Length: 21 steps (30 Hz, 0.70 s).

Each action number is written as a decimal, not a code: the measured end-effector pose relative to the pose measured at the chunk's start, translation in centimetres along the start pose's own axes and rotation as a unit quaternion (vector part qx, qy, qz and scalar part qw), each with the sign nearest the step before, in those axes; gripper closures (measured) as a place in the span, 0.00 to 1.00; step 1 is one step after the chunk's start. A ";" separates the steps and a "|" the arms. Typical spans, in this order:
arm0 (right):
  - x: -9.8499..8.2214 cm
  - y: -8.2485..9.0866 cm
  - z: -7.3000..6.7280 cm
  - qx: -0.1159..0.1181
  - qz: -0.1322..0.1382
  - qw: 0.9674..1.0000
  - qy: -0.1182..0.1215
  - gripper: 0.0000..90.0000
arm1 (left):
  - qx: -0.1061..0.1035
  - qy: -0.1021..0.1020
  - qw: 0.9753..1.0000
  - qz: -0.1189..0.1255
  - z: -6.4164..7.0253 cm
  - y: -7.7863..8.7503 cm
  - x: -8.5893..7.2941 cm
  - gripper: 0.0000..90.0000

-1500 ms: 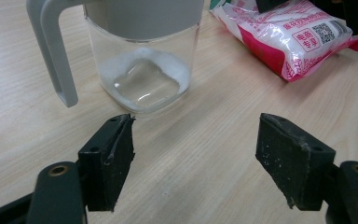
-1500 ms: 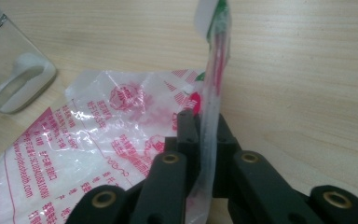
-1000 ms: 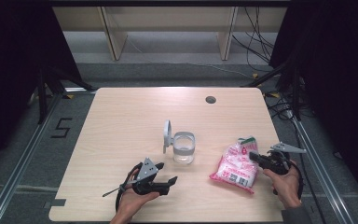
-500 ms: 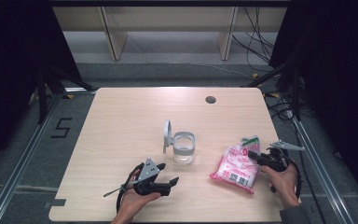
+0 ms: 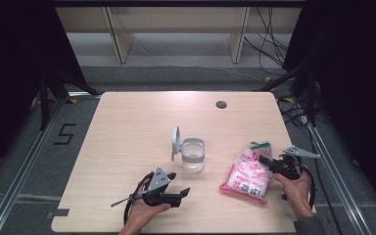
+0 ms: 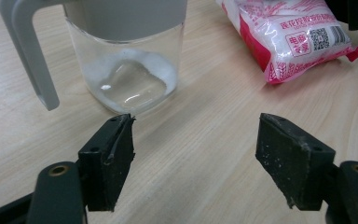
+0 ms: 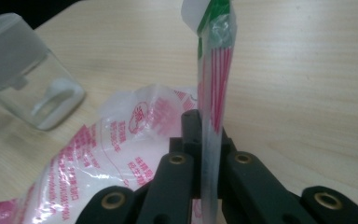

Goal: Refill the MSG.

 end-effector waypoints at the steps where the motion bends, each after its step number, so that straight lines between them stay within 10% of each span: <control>1: 0.2 0.4 -0.8 0.016 0.003 1.000 -0.014 1.00 | -0.007 0.002 1.000 0.004 0.1 -0.1 0.0 0.30; 21: 3.4 2.9 -8.4 0.079 0.067 0.992 0.066 1.00 | -0.050 -0.015 0.999 -0.006 4.3 -3.1 0.5 0.30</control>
Point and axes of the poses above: each handheld gripper's, and its own axes: y roughly backward along the jaws, x roughly out of its top, z roughly to its right, the point moved 8 cm from there along -y, roughly forward along the jaws, and after that the axes turned 7 degrees about -y, right-handed, at the moved point
